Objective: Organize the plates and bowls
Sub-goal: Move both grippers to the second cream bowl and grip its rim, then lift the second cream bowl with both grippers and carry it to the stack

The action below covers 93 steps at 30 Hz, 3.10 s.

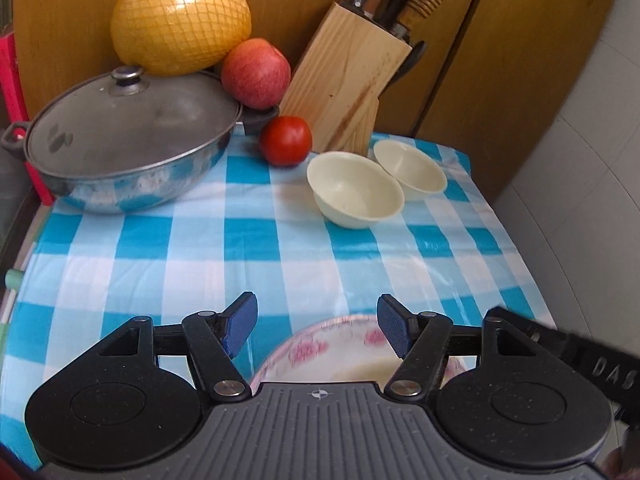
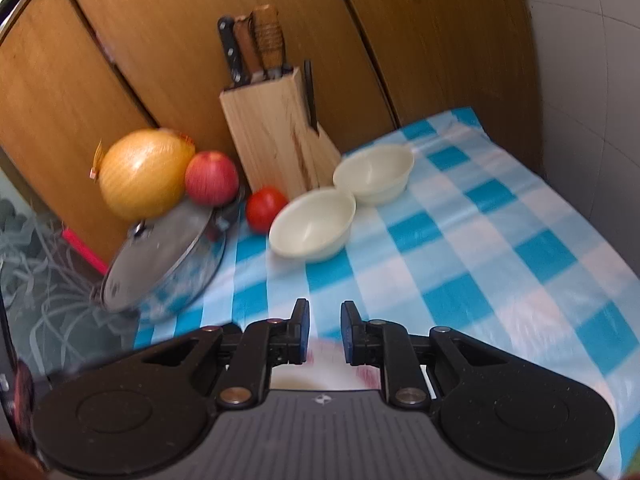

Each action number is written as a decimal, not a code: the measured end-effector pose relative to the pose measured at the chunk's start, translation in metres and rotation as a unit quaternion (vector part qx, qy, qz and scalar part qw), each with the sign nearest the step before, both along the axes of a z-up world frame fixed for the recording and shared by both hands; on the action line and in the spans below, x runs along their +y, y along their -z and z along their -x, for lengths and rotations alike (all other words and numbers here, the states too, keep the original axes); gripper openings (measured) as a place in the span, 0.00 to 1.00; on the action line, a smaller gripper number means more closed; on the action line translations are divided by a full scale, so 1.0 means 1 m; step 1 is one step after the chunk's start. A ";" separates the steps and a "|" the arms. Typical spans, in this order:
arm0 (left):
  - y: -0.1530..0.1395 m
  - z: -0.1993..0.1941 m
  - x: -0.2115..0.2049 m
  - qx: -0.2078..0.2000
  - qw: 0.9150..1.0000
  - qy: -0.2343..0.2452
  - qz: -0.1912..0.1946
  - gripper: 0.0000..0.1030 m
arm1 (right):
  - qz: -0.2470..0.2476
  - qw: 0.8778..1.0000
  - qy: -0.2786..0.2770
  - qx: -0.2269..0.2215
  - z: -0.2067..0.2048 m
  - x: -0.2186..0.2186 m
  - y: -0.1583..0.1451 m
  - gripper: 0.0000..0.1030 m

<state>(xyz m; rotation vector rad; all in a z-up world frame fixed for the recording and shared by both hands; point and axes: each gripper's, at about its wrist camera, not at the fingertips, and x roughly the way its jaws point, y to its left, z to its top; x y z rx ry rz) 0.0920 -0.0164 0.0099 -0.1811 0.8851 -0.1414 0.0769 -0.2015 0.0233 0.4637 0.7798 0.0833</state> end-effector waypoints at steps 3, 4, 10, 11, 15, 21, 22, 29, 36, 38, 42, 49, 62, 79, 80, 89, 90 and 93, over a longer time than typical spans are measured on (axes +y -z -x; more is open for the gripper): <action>0.003 -0.020 -0.003 0.009 1.000 -0.007 0.007 0.72 | -0.008 1.000 0.011 0.014 -0.022 -0.011 0.005 0.16; 0.005 -0.027 -0.005 0.012 1.000 -0.009 0.007 0.72 | -0.012 1.000 0.014 0.018 -0.027 -0.014 0.007 0.16; 0.013 -0.058 -0.012 0.022 1.000 -0.016 0.006 0.73 | -0.005 1.000 0.015 0.025 -0.054 -0.019 0.011 0.16; 0.013 -0.061 -0.013 0.023 1.000 -0.016 0.005 0.73 | -0.006 0.999 0.015 0.028 -0.058 -0.019 0.012 0.16; 0.014 -0.071 -0.017 0.019 1.000 -0.010 0.000 0.73 | 0.000 0.999 0.015 0.036 -0.075 -0.013 0.017 0.16; 0.018 -0.088 -0.016 0.023 1.000 -0.013 -0.001 0.73 | 0.008 0.999 0.013 0.035 -0.097 -0.003 0.021 0.16; 0.019 -0.092 -0.015 0.024 1.000 -0.016 0.001 0.73 | 0.009 0.999 0.013 0.037 -0.100 -0.002 0.023 0.16; 0.025 -0.114 -0.015 0.030 0.999 -0.023 0.008 0.74 | 0.013 0.998 0.020 0.051 -0.122 -0.004 0.034 0.16; 0.037 -0.135 -0.015 0.044 0.999 -0.027 0.012 0.74 | 0.006 0.998 0.016 0.065 -0.143 -0.001 0.047 0.16; 0.040 -0.139 -0.016 0.047 0.998 -0.027 0.006 0.74 | 0.008 0.997 0.015 0.069 -0.149 0.001 0.052 0.16; 0.048 -0.151 -0.016 0.055 0.998 -0.030 0.001 0.74 | 0.007 0.997 0.018 0.078 -0.160 0.001 0.061 0.16; 0.060 -0.164 -0.022 0.070 0.997 -0.022 0.001 0.69 | 0.002 0.995 0.028 0.092 -0.173 -0.002 0.074 0.17; 0.069 -0.173 -0.029 0.078 0.997 -0.004 -0.003 0.46 | -0.004 0.995 0.015 0.101 -0.182 0.003 0.082 0.14; 0.067 -0.166 -0.035 0.085 0.996 0.014 -0.022 0.30 | 0.000 0.995 0.003 0.103 -0.170 0.004 0.075 0.11; 0.065 -0.165 -0.036 0.083 0.996 0.015 -0.023 0.30 | 0.000 0.995 0.002 0.101 -0.168 0.004 0.073 0.11; 0.047 -0.139 -0.036 0.064 0.997 0.017 -0.030 0.31 | -0.008 0.996 -0.005 0.088 -0.148 0.003 0.058 0.11; 0.045 -0.137 -0.036 0.062 0.997 0.016 -0.030 0.31 | -0.008 0.996 -0.006 0.086 -0.145 0.003 0.056 0.11; 0.038 -0.131 -0.036 0.056 0.998 0.018 -0.031 0.31 | -0.010 0.997 -0.009 0.082 -0.139 0.003 0.051 0.11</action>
